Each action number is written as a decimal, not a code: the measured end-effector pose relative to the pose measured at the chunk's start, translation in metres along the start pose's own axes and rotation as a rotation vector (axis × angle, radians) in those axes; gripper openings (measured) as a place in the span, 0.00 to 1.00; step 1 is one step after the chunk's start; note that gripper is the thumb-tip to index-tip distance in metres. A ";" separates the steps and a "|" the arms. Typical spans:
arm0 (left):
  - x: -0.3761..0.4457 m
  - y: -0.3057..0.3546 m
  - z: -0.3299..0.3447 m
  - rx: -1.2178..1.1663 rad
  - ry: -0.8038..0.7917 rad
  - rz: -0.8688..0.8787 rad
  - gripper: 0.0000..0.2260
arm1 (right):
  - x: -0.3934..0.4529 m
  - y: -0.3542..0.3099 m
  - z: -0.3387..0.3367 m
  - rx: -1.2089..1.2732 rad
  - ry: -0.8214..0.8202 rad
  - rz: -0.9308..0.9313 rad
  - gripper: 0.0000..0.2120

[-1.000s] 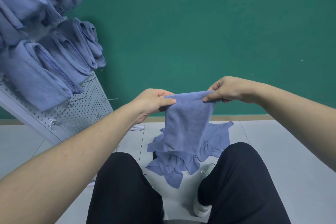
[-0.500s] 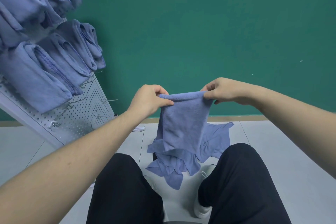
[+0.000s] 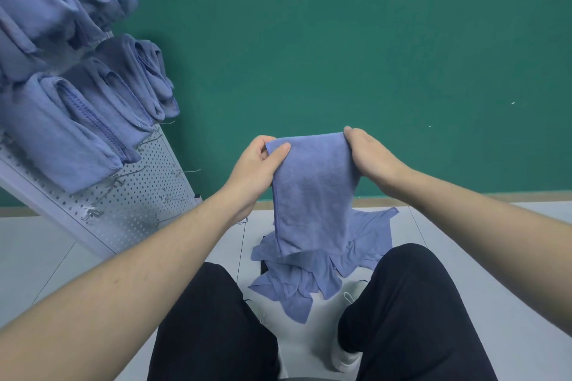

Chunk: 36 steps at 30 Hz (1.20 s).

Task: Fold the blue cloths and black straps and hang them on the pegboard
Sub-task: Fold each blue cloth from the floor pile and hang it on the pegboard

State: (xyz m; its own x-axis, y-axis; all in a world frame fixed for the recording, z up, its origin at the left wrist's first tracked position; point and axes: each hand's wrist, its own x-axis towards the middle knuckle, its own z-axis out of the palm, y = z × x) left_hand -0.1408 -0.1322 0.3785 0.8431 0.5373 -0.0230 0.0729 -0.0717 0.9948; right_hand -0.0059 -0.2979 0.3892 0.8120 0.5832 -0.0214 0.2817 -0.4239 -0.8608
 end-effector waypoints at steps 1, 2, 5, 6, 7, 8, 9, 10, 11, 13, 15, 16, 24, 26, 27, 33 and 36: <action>-0.001 0.000 0.004 -0.008 0.037 0.001 0.07 | -0.001 -0.001 0.005 -0.027 0.024 -0.013 0.26; -0.002 0.001 0.008 -0.020 0.079 0.002 0.07 | -0.002 -0.001 0.008 -0.019 0.027 -0.037 0.31; -0.006 0.004 0.015 -0.006 0.195 0.052 0.05 | -0.006 -0.004 0.014 0.114 -0.116 -0.146 0.31; -0.006 0.004 0.015 0.019 0.218 0.079 0.05 | -0.007 -0.004 0.014 0.186 -0.163 -0.136 0.26; -0.006 0.004 0.014 0.038 0.231 0.100 0.05 | -0.008 -0.003 0.013 0.271 -0.200 -0.084 0.18; -0.006 0.003 0.013 0.047 0.242 0.112 0.05 | -0.009 -0.002 0.012 0.347 -0.235 -0.031 0.13; -0.007 0.002 0.011 0.052 0.251 0.114 0.05 | -0.009 -0.001 0.010 0.399 -0.261 0.005 0.13; -0.007 0.000 0.011 0.051 0.256 0.105 0.05 | -0.009 0.000 0.010 0.421 -0.276 0.023 0.15; -0.008 -0.002 0.011 0.040 0.253 0.085 0.05 | -0.009 0.003 0.010 0.428 -0.285 0.032 0.16; -0.011 -0.004 0.013 -0.038 0.239 0.021 0.08 | -0.010 0.004 0.012 0.452 -0.266 0.030 0.15; -0.015 -0.005 0.017 -0.184 0.235 -0.051 0.10 | -0.011 0.004 0.017 0.467 -0.219 0.012 0.14; -0.017 -0.005 0.019 -0.255 0.233 -0.077 0.11 | -0.012 0.004 0.020 0.463 -0.190 -0.008 0.14; -0.025 0.004 0.027 -0.470 0.038 -0.172 0.10 | -0.008 0.004 0.030 0.359 0.093 -0.051 0.12; -0.025 0.003 0.030 -0.470 0.076 -0.137 0.11 | -0.011 0.002 0.028 0.326 0.124 -0.064 0.13; -0.026 0.003 0.031 -0.478 0.089 -0.128 0.11 | -0.013 0.001 0.026 0.343 0.104 -0.068 0.13; -0.025 0.000 0.029 -0.173 0.150 -0.012 0.05 | -0.020 0.006 0.021 0.413 -0.013 -0.104 0.16; -0.023 -0.005 0.028 -0.002 0.229 0.057 0.04 | -0.020 0.006 0.023 0.314 0.078 -0.177 0.15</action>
State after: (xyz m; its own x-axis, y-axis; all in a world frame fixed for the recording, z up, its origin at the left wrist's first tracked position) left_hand -0.1455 -0.1674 0.3718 0.7026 0.7094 0.0565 0.0269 -0.1058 0.9940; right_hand -0.0323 -0.2964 0.3733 0.8047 0.5686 0.1705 0.2607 -0.0805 -0.9621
